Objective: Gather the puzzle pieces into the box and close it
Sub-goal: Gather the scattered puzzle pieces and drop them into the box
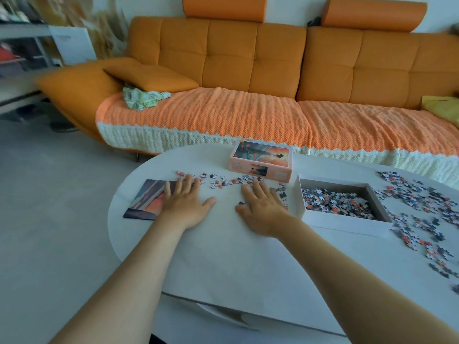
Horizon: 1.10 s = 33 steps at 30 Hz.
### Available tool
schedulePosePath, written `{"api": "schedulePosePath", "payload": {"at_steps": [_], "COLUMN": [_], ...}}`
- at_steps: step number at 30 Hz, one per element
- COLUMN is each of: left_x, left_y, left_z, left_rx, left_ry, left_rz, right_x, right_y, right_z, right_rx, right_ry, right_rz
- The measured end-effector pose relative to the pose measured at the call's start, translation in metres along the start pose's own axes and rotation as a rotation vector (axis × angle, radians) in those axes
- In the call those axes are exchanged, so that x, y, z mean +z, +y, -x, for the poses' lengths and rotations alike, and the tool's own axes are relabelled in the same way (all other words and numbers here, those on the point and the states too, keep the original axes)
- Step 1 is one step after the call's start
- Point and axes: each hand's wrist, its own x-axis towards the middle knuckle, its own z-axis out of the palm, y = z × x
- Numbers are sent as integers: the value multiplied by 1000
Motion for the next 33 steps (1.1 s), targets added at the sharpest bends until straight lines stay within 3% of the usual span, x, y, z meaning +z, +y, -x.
{"api": "schedulePosePath", "payload": {"at_steps": [3, 7, 11, 16, 23, 30, 33], "left_x": [0, 1, 1, 8, 9, 3, 0], "left_y": [2, -3, -37, -77, -108, -87, -70], "left_z": [-1, -1, -5, -5, -10, -14, -13], "left_rx": [134, 278, 161, -57, -71, -118, -13], "left_ry": [16, 70, 289, 255, 258, 227, 216], "left_rz": [-9, 170, 152, 130, 187, 84, 60], "right_x": [4, 1, -9, -7, 5, 8, 6], "right_y": [-10, -29, -58, -104, -141, -108, -84], "right_z": [-4, -13, -40, -87, -124, -89, -62], "right_rx": [-96, -261, -287, -297, -318, -400, -406], "right_ry": [30, 114, 177, 79, -65, -38, 3], "right_rz": [-19, -184, -219, -73, 193, 163, 157]}}
